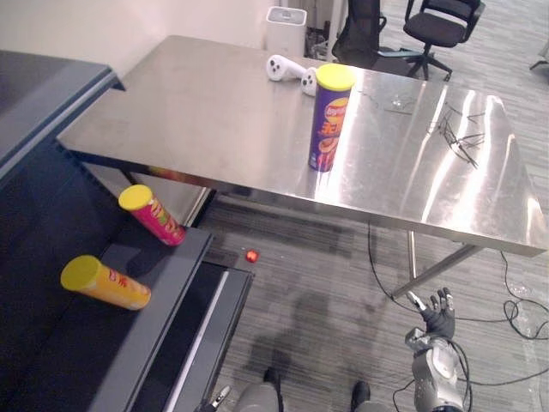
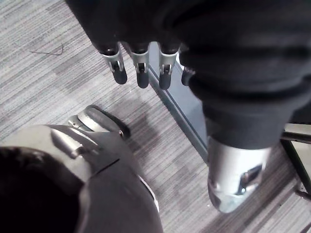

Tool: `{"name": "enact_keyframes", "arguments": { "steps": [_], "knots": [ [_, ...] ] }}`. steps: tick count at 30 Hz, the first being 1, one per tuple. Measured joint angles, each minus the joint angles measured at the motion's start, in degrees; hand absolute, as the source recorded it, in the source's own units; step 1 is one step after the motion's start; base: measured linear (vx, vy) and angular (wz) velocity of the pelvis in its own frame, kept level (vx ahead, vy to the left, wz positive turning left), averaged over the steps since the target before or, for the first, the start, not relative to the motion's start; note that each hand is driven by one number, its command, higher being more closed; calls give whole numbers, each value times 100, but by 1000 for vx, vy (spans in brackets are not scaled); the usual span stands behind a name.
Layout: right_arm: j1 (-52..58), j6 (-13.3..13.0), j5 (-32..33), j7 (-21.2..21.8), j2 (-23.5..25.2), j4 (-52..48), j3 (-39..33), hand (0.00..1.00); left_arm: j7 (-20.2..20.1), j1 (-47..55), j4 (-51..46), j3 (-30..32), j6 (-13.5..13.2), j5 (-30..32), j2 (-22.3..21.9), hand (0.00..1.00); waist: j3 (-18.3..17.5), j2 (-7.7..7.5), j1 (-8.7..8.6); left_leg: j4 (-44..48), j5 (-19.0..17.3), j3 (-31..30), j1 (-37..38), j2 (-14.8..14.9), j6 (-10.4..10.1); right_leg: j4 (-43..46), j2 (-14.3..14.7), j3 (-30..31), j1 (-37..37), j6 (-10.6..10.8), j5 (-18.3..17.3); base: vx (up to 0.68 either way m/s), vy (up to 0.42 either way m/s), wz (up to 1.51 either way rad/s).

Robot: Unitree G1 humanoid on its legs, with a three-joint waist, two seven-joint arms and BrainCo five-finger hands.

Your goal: Put the gum and the chips on the shelf.

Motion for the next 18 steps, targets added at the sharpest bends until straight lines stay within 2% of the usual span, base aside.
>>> {"name": "enact_keyframes", "arguments": {
  "steps": [1,4,5,6,7,8,10,11,12,13,14,16,18],
  "knots": [
    [10,76,-38,34,0,-119,3,0,-10,3,-11,0,0,7,0,0,0,2,-2,-42,9,-54,-37,4,-55,2,11,2,-26,1,0,-161,-78,-5],
    [79,262,-84,185,-13,-453,-1,0,10,79,-204,-7,1,48,-10,0,-1,-2,6,-64,0,-102,-178,96,-39,154,103,-2,-252,23,-17,-121,-84,-9],
    [32,283,-95,268,-19,-562,9,0,36,111,-210,-2,3,57,-22,0,15,27,32,-105,24,-83,-185,244,-34,1304,113,65,-708,20,-540,-65,-96,-7],
    [25,289,-97,290,-23,-621,35,0,37,139,-212,9,3,50,-4,0,22,12,-9,-88,29,-108,-154,255,-43,2508,43,111,-1087,-214,-943,-6,-141,24],
    [88,288,-101,348,-67,-774,31,0,36,192,-300,-7,3,70,80,0,52,-142,-84,-18,27,-244,-67,87,-95,3568,-52,98,-1316,-199,-963,16,-126,32],
    [35,306,-105,420,-160,-768,61,0,48,254,-334,9,23,104,99,0,73,-209,-65,-28,82,-324,18,100,-139,3774,-80,119,-1336,-164,-921,59,-118,21],
    [-116,383,-105,538,-301,-806,131,0,70,421,-396,2,81,259,103,0,51,-167,-27,-184,135,-290,255,215,-177,3849,-95,18,-1245,-189,-893,22,-151,-24],
    [-214,405,-103,599,-300,-844,133,0,111,464,-415,5,107,269,57,0,101,-134,-23,-361,177,-272,452,314,-155,3991,-75,-25,-1237,-191,-749,16,-162,-29],
    [-263,416,-104,641,-299,-844,143,0,134,464,-420,1,129,269,41,0,191,-46,-24,-412,210,-269,560,377,-137,4090,-71,-45,-1323,-187,-728,-6,-121,-17],
    [-239,449,-105,665,-296,-856,163,0,179,491,-430,-4,138,259,10,0,234,41,-51,-442,215,-272,624,463,-130,3779,-51,-137,-1242,-386,-1036,-19,-54,-2],
    [-185,468,-121,746,-291,-869,187,0,181,507,-438,10,117,168,3,0,222,27,-33,-415,182,-297,600,532,-183,2680,-10,-103,-1079,-371,-1100,-18,-72,15],
    [-94,468,-212,759,-283,-960,204,0,171,505,-461,61,119,160,47,0,221,-85,-60,-405,162,-461,574,475,-227,1688,18,90,-849,-204,-944,40,-139,41],
    [-11,484,-248,755,-291,-1010,285,0,166,504,-524,130,157,134,144,0,187,-308,-191,-298,161,-818,509,342,-564,1127,-7,142,-495,-70,-724,123,-294,82]
  ]
}}
